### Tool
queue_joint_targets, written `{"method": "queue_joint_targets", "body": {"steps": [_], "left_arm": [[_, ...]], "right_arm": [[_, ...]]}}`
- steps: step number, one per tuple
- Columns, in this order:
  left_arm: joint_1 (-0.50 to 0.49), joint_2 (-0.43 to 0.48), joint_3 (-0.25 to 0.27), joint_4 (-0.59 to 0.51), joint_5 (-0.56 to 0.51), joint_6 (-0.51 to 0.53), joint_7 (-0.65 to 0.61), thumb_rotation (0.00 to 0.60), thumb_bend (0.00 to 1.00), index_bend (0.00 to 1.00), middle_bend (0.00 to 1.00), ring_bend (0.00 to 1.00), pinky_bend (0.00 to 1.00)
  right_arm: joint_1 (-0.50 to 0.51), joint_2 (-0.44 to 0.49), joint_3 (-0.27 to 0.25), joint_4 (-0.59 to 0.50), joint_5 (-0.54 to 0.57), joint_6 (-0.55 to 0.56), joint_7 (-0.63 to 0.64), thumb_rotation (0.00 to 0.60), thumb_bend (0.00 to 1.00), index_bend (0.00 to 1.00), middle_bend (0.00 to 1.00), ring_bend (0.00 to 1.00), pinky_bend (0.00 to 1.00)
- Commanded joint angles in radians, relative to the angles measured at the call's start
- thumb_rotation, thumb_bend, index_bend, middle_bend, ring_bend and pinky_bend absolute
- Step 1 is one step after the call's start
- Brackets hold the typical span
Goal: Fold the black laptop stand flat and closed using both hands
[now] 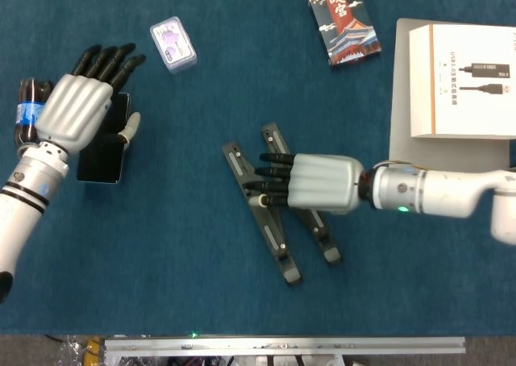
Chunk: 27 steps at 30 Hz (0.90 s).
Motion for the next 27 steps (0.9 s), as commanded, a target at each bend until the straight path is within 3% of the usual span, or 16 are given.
{"method": "queue_joint_targets", "body": {"steps": [1,14,27], "left_arm": [[0.006,0.002,-0.002,0.004,0.002,0.003,-0.011,0.412,0.46,0.00,0.00,0.00,0.02],[0.031,0.010,-0.009,0.041,0.011,0.007,-0.071,0.412,0.46,0.00,0.00,0.00,0.02],[0.041,0.008,-0.020,0.064,0.024,0.012,-0.107,0.410,0.46,0.00,0.00,0.00,0.02]], "right_arm": [[0.029,-0.035,-0.015,0.045,-0.034,-0.014,-0.006,0.600,0.00,0.00,0.00,0.00,0.00],[0.089,-0.164,-0.076,0.235,-0.113,0.045,0.032,0.600,0.00,0.00,0.00,0.00,0.00],[0.128,-0.227,-0.092,0.295,-0.100,0.032,0.045,0.600,0.00,0.00,0.00,0.00,0.00]]}}
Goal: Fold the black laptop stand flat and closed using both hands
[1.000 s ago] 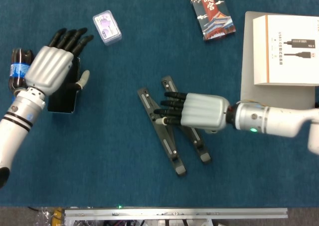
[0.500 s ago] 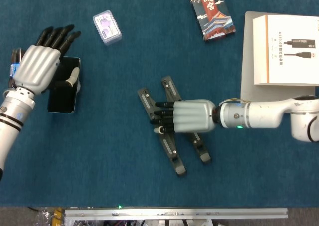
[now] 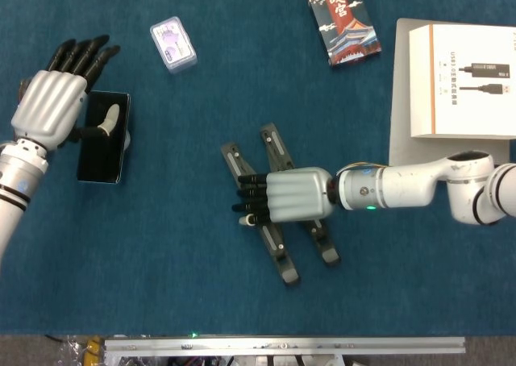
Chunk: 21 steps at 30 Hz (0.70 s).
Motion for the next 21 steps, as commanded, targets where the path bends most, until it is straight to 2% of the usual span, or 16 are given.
{"method": "queue_joint_targets", "body": {"steps": [1,8,17,21], "left_arm": [[0.002,0.000,-0.002,0.003,0.003,0.001,-0.008,0.410,0.46,0.00,0.00,0.00,0.02],[0.008,0.002,-0.006,0.005,0.014,0.007,-0.031,0.407,0.46,0.00,0.00,0.00,0.02],[0.012,0.002,-0.007,0.008,0.022,0.009,-0.047,0.399,0.46,0.00,0.00,0.00,0.02],[0.016,0.002,-0.007,0.010,0.024,0.010,-0.054,0.400,0.46,0.00,0.00,0.00,0.02]], "right_arm": [[0.007,-0.006,0.002,0.003,0.010,-0.013,-0.008,0.600,0.00,0.00,0.00,0.00,0.00],[0.022,-0.003,0.006,-0.021,0.042,-0.047,-0.024,0.600,0.00,0.00,0.01,0.00,0.00],[0.030,-0.009,0.013,-0.041,0.077,-0.067,-0.039,0.600,0.00,0.00,0.15,0.00,0.00],[0.035,-0.014,0.014,-0.048,0.088,-0.078,-0.046,0.600,0.00,0.00,0.16,0.00,0.00]]}}
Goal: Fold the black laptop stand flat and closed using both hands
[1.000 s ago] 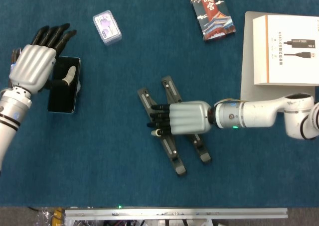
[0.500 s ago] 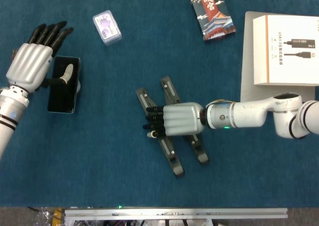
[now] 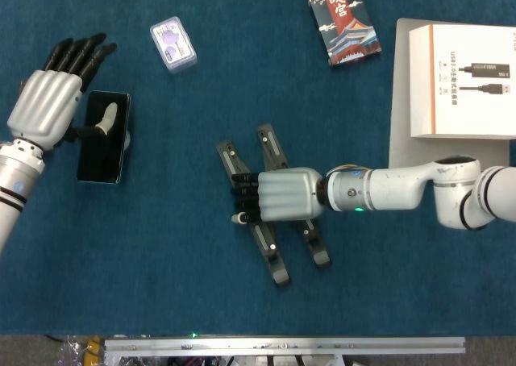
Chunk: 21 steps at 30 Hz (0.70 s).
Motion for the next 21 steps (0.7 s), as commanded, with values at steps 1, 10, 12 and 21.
{"method": "queue_joint_targets", "body": {"steps": [1,10,12,21], "left_arm": [[0.002,0.001,0.000,0.001,0.001,0.001,-0.004,0.400,0.46,0.00,0.00,0.00,0.02],[0.005,0.001,-0.001,-0.002,0.009,0.002,-0.013,0.400,0.46,0.00,0.00,0.00,0.02],[0.006,0.001,-0.001,-0.002,0.009,0.002,-0.013,0.398,0.46,0.00,0.00,0.00,0.02],[0.007,0.000,-0.002,-0.003,0.013,0.001,-0.014,0.401,0.46,0.00,0.00,0.00,0.02]], "right_arm": [[0.002,-0.003,0.001,-0.004,0.004,-0.002,-0.002,0.600,0.00,0.00,0.17,0.00,0.00],[0.001,-0.004,-0.003,-0.013,0.022,-0.003,-0.012,0.600,0.00,0.00,0.25,0.00,0.00],[0.000,-0.003,-0.003,-0.016,0.026,-0.001,-0.015,0.600,0.00,0.00,0.27,0.00,0.00],[-0.007,-0.003,-0.004,-0.022,0.039,0.006,-0.020,0.600,0.00,0.00,0.37,0.01,0.00]]}}
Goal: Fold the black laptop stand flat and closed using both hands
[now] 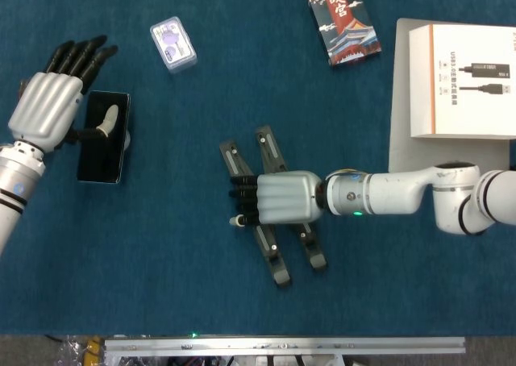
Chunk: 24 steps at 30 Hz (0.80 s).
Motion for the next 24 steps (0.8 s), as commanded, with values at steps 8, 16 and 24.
{"method": "queue_joint_targets", "body": {"steps": [8,16,24], "left_arm": [[0.000,0.000,0.000,-0.001,0.001,-0.005,-0.004,0.398,0.46,0.00,0.00,0.00,0.02],[-0.002,-0.004,-0.001,0.002,0.004,-0.008,-0.005,0.402,0.46,0.00,0.00,0.00,0.02],[-0.003,-0.006,-0.001,0.002,0.005,-0.011,-0.005,0.399,0.46,0.00,0.00,0.00,0.02]], "right_arm": [[-0.007,0.000,0.002,-0.002,0.010,0.015,0.002,0.600,0.09,0.00,0.44,0.06,0.00],[-0.017,-0.002,0.003,0.007,0.017,0.029,0.001,0.600,0.16,0.00,0.50,0.11,0.00],[-0.028,-0.004,0.006,0.017,0.022,0.044,0.000,0.600,0.21,0.02,0.56,0.15,0.00]]}}
